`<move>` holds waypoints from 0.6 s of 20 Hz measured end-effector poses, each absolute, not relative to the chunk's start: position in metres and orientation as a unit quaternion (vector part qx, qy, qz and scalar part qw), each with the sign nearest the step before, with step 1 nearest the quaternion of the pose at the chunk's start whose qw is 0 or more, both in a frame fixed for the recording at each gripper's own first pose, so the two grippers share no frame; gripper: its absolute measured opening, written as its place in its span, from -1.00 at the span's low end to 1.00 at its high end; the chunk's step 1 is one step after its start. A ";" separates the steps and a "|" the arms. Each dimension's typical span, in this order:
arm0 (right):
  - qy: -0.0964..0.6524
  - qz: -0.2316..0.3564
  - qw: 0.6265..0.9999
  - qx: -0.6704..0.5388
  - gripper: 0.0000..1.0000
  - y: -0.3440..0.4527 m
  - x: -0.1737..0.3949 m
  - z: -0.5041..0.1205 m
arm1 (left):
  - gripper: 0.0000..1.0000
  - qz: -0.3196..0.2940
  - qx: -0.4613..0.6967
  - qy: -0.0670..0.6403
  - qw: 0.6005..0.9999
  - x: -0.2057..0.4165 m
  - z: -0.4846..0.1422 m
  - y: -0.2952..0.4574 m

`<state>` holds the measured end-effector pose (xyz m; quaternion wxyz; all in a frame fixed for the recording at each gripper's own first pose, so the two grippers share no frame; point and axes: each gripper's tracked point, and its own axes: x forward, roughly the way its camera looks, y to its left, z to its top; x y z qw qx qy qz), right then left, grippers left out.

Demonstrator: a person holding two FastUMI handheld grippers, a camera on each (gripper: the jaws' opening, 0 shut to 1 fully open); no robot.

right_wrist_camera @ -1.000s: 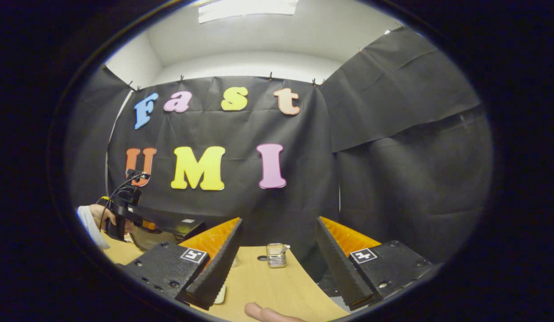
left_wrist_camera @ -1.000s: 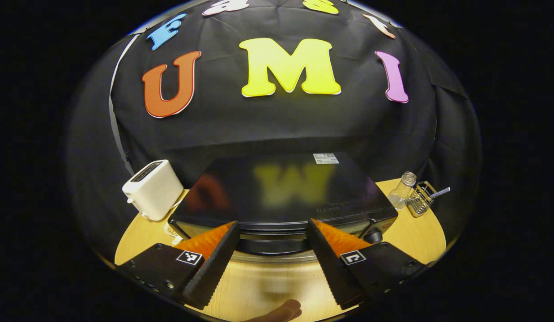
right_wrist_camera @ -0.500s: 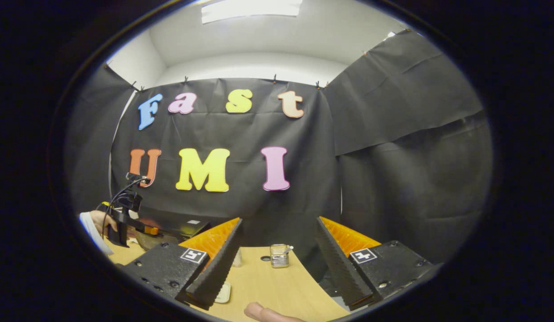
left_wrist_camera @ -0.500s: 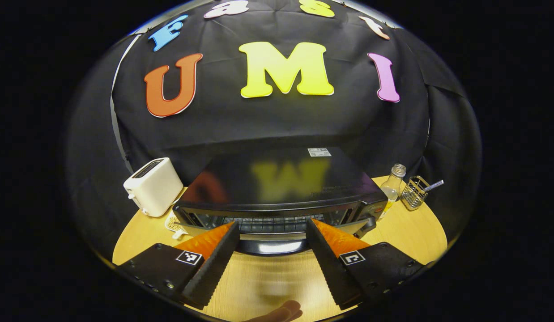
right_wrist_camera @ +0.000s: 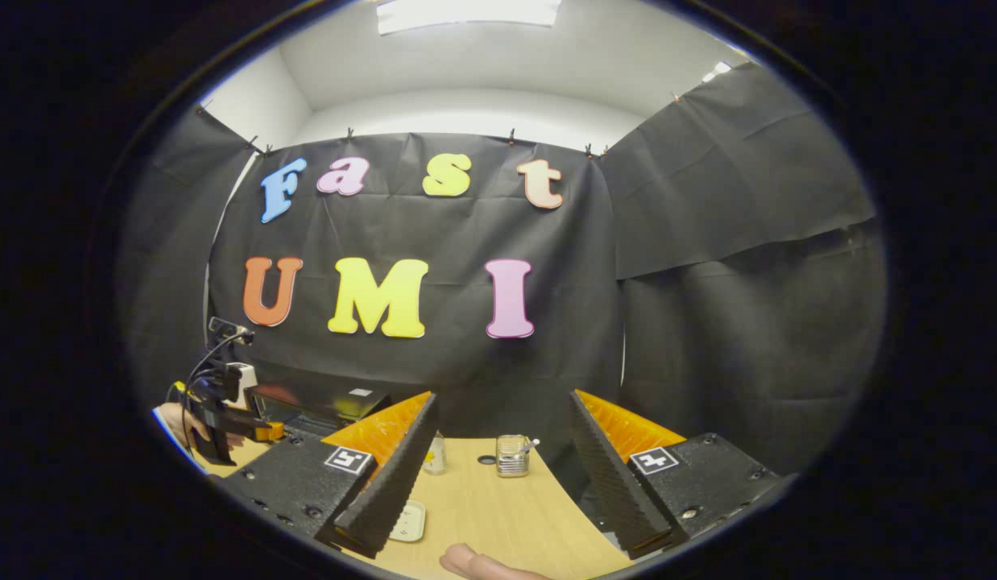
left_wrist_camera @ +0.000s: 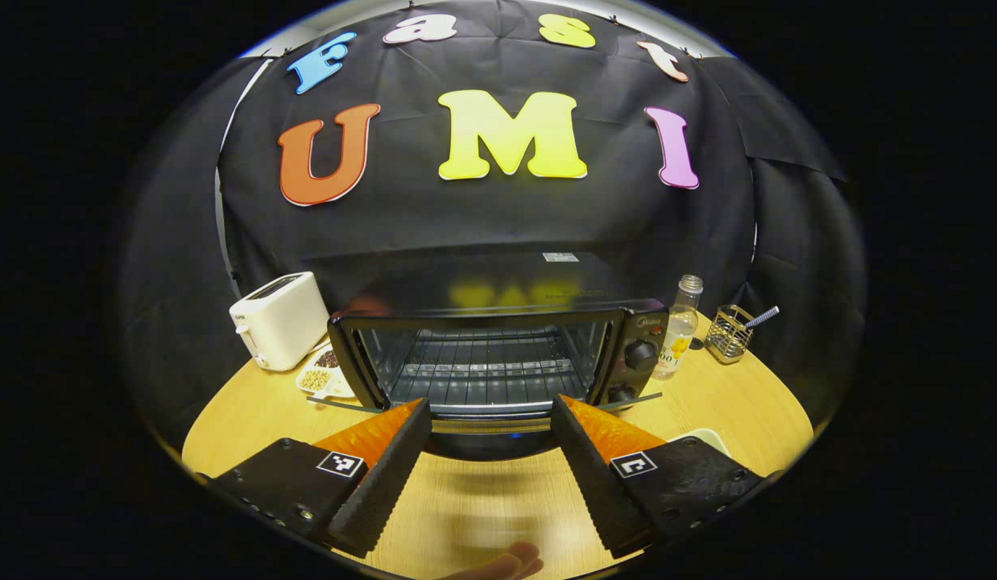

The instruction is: Open the electric oven with the left hand, put the food in, and close the electric oven.

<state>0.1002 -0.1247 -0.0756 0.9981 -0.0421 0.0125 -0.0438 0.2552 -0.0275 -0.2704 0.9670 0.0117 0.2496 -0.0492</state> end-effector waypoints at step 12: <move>0.034 -0.029 0.998 -0.037 1.00 -0.107 0.110 -0.089 | 0.91 -0.039 0.000 0.278 0.960 0.195 -0.332 -0.030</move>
